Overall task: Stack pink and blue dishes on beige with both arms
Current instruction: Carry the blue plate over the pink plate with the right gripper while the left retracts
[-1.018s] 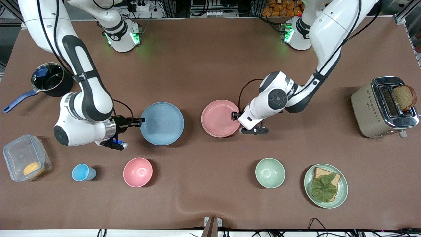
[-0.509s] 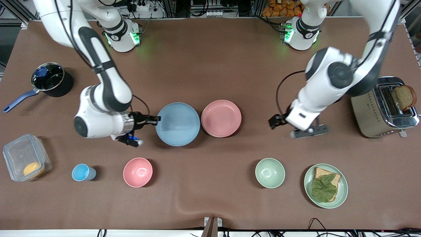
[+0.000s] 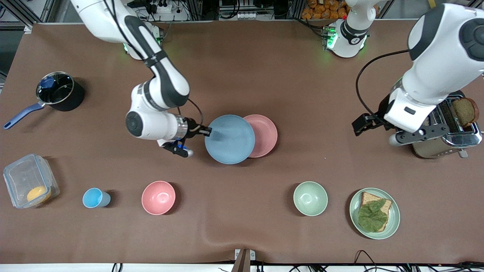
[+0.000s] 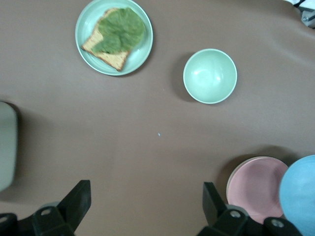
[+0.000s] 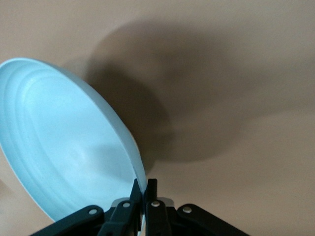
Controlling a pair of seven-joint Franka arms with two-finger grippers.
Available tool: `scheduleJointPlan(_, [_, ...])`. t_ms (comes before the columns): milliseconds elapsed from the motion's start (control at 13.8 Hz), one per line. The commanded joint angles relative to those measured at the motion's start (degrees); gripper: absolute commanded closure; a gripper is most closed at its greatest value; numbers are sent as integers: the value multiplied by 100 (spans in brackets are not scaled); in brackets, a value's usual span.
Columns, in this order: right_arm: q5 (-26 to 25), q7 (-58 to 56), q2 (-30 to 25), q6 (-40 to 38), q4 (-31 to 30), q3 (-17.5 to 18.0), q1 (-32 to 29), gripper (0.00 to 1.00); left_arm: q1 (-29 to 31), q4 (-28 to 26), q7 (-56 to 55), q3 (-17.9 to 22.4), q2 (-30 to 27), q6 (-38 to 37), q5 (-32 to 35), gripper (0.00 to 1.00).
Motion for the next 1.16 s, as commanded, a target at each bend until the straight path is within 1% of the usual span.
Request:
scheduleJointPlan(0, [141, 388, -34, 360, -122, -62, 375, 100, -157, 103, 442, 482, -337, -278, 248, 0])
scheduleJointPlan(73, [150, 424, 1, 431, -122, -62, 428, 100, -559, 120, 696, 956, -390, -444, 178, 0])
scheduleJointPlan(145, [150, 459, 53, 545, -122, -62, 481, 100, -911, 112, 1021, 1518, -513, -594, 160, 0])
scheduleJointPlan(218, [150, 529, 89, 650, -122, -62, 577, 100, -1245, 103, 1294, 1906, -549, -665, 134, 0])
scheduleJointPlan(364, [150, 687, 150, 870, -114, -62, 744, 100, -1485, 103, 1437, 2382, -619, -815, -67, 0])
scheduleJointPlan(582, [281, 758, 221, 985, -114, -62, 894, 100, -1512, 86, 1577, 2507, -698, -920, -200, 0])
scheduleJointPlan(727, [282, 758, 221, 985, -122, -62, 929, 100, -1512, 24, 1587, 2525, -803, -947, -226, 0])
scheduleJointPlan(873, [290, 767, 256, 1072, -122, -71, 1113, 100, -1504, 6, 1648, 2604, -839, -1008, -340, 0])
scheduleJointPlan(1091, [290, 785, 309, 1117, -122, -71, 1114, 100, -1486, -11, 1824, 2683, -874, -1122, -411, 0])
